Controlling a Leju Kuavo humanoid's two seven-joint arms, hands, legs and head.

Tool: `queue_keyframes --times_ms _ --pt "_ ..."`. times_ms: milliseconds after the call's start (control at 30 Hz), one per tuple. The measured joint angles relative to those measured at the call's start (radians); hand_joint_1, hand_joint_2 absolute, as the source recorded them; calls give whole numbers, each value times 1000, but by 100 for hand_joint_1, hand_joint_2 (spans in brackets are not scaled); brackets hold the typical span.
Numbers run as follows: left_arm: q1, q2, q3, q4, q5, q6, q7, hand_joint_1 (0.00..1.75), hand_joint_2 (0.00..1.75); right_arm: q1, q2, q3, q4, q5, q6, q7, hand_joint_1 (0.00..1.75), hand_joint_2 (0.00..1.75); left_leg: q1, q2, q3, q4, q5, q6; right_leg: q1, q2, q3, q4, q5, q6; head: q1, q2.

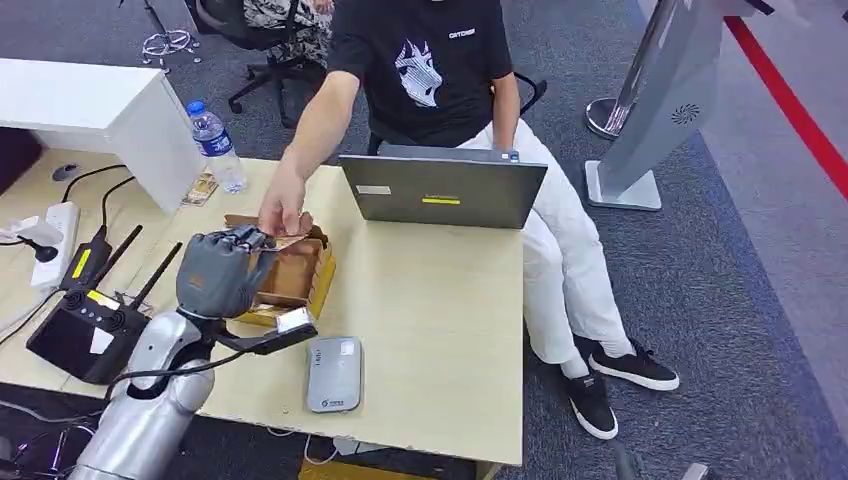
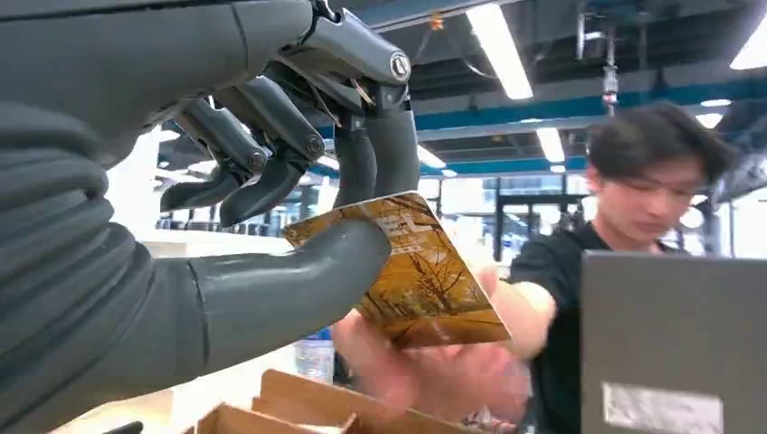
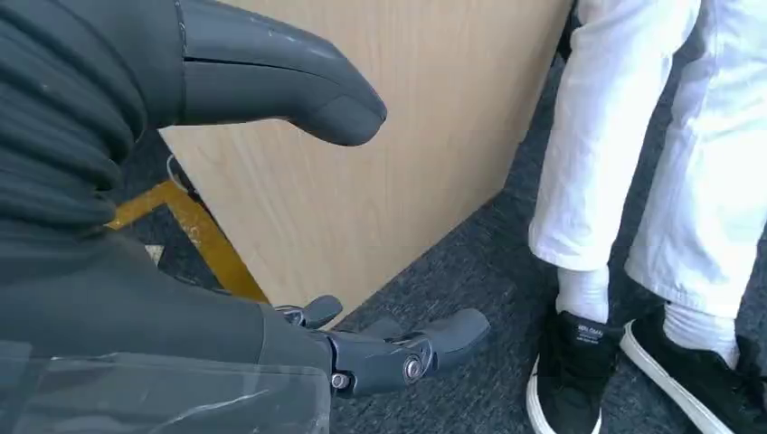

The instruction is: Pass the card to the sensor for recognition and then transmit it.

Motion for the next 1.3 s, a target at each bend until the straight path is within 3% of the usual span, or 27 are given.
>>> queue_keyframes --times_ms 100,133,167,200,233,633,833,1300 --pt "-3 -15 21 8 2 0 -6 175 175 -2 0 0 0 4 -5 -1 0 175 0 0 0 0 0 0 0 0 0 0 0 0 0 0" --pt "-3 -19 26 10 2 0 -6 124 175 -2 0 0 0 10 -7 -5 0 175 0 0 0 0 0 0 0 0 0 0 0 0 0 0" --pt "-3 -22 30 11 2 0 -6 17 175 -2 0 0 0 15 -8 -7 0 175 0 0 0 0 0 0 0 0 0 0 0 0 0 0" --pt "-3 -26 34 13 2 -1 -6 17 175 -2 0 0 0 19 -8 -8 0 175 0 0 0 0 0 0 0 0 0 0 0 0 0 0" --pt "-3 -29 37 16 3 -1 -9 0 175 -3 0 0 0 18 -9 -8 0 175 0 0 0 0 0 0 0 0 0 0 0 0 0 0" --pt "41 -44 38 16 -34 -40 -63 0 175 -4 1 0 0 20 -7 -10 0 175 0 0 -1 0 0 0 0 0 0 0 0 0 0 0" --pt "94 -30 -4 16 -96 -83 -71 0 175 -4 1 0 0 20 3 -15 0 175 0 0 -1 0 0 0 0 0 -1 0 0 0 0 0" --pt "107 32 -156 95 -211 -146 25 0 175 -4 1 -1 0 34 5 -9 0 175 0 0 -1 0 0 0 0 0 -1 0 0 0 0 0"
